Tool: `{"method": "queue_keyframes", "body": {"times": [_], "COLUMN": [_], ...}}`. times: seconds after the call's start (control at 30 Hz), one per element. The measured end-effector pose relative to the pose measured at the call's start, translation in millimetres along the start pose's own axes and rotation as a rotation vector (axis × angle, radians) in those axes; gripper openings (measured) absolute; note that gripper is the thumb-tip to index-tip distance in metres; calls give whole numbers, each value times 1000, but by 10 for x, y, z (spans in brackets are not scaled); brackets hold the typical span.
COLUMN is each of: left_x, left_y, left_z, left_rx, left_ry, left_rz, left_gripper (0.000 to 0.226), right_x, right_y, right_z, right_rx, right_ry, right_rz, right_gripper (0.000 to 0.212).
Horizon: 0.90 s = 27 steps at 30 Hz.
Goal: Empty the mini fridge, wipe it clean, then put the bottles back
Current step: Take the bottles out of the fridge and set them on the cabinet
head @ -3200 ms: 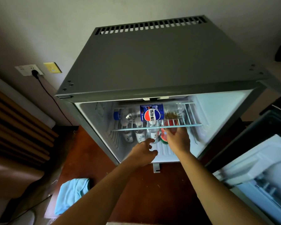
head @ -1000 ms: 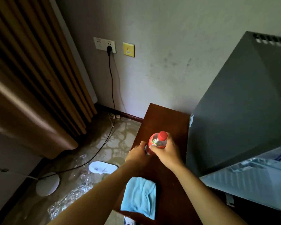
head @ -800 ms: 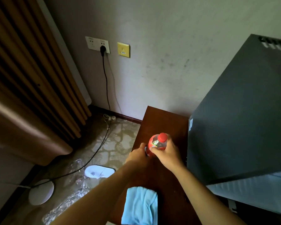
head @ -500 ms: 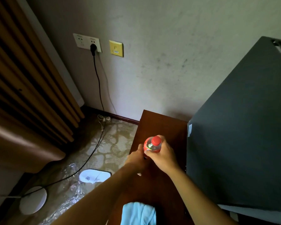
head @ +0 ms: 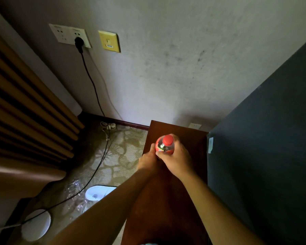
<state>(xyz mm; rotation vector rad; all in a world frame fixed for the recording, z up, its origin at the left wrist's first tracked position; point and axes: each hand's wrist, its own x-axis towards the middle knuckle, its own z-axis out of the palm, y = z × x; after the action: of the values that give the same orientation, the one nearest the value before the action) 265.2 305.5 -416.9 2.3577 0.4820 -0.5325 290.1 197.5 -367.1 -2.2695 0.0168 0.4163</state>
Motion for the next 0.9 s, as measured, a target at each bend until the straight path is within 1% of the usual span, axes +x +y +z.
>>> {"method": "queue_keyframes", "body": {"times": [0.1,0.23,0.4,0.47,0.53,0.6,0.7,0.8,0.9], "left_x": [191,347,358,343,312,276,195,64,-135], "left_y": [102,195,212,209,201,165,66,-19,-53], "left_z": [-101,-190,-222,-228,-241,-234,-201,-177,-184], "left_rx": [-18,-30,-55,-87,-120,-120,-58,-17,-33], "left_ry": [-4,-27,-20,-21,-35,-30,12,39,36], "left_rz": [-25,-16,-24,-41,-61,-64,-51,-70,-36], "left_gripper": [58,62,54,48,45,46,50,49,37], "right_x": [199,390,453,456,443,393,273,118,-83], "right_y": [-64,-107,-130,-113,-91,-73,-59,-54,-39], "right_z": [-23,-46,-36,-54,-86,-111,-133,-176,-241], "right_rx": [10,-22,-9,21,83,115,64,-6,-6], "right_ry": [-6,-19,-29,-26,-40,-63,-64,-39,-9], "right_rz": [13,41,67,92,128,149,200,239,242], "right_gripper": [71,75,75,85,99,104,94,68,43]}}
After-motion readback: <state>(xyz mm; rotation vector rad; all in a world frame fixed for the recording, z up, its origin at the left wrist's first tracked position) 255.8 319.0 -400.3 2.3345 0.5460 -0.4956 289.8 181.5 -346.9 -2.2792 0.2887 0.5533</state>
